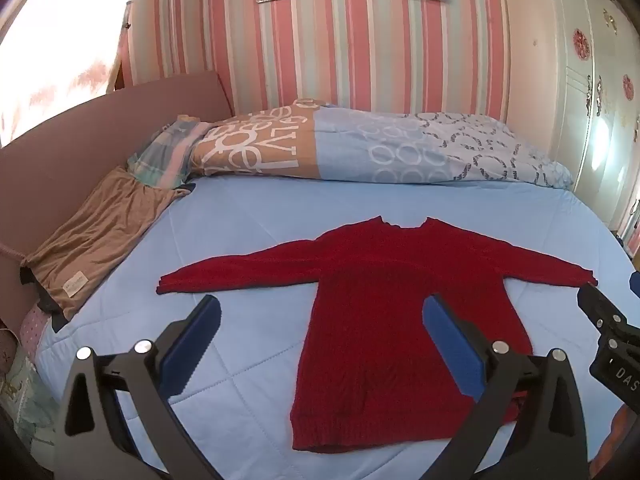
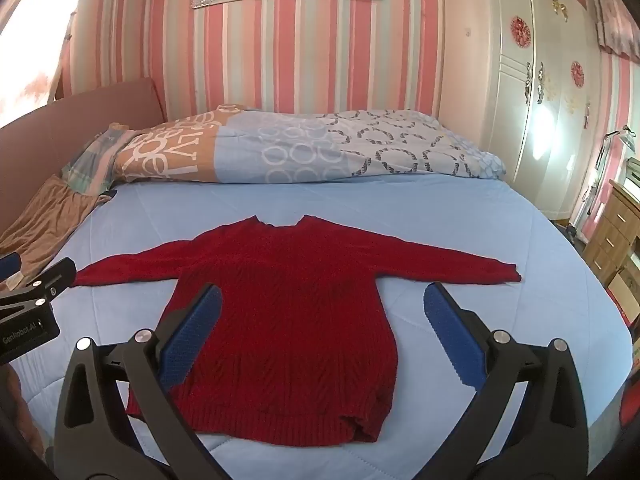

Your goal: Fold small clothes

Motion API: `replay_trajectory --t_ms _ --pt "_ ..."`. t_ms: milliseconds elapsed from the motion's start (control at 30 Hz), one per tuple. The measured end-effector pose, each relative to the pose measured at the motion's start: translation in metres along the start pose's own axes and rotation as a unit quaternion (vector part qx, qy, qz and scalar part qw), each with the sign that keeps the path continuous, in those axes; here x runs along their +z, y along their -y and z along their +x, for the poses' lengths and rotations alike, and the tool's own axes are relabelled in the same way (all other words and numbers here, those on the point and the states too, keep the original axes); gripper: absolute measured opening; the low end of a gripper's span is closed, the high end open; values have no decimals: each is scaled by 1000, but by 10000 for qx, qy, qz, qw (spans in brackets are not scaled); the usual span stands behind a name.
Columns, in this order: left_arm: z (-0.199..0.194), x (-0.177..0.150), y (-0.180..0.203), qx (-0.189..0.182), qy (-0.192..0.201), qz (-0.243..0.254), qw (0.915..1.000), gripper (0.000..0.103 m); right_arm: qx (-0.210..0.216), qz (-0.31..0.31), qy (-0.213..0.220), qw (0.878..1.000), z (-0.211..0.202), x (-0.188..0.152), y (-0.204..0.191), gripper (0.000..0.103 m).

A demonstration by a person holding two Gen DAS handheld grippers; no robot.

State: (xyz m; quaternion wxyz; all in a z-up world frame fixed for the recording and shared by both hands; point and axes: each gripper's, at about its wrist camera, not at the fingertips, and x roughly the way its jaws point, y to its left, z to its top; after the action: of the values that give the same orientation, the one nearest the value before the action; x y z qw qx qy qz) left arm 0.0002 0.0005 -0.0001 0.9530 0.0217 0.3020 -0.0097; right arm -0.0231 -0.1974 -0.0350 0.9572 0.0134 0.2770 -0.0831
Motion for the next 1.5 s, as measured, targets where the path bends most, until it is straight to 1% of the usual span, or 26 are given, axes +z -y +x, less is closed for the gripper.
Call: replay_trajectory --t_ms 33,67,1000,1067,1500 --pt "0 0 -1 -5 -7 -17 10000 101 5 0 0 10000 0 0 0 100" --pt "0 0 2 81 -1 134 9999 101 0 -5 11 10000 0 0 0 100" --pt "-3 3 3 38 53 88 9999 101 -11 -10 72 10000 1 -3 3 100" --pt "-5 5 3 41 57 84 9999 101 -19 -23 79 10000 -5 4 6 100" --pt "-6 5 1 47 75 89 9999 101 -39 -43 81 10000 -5 4 1 100"
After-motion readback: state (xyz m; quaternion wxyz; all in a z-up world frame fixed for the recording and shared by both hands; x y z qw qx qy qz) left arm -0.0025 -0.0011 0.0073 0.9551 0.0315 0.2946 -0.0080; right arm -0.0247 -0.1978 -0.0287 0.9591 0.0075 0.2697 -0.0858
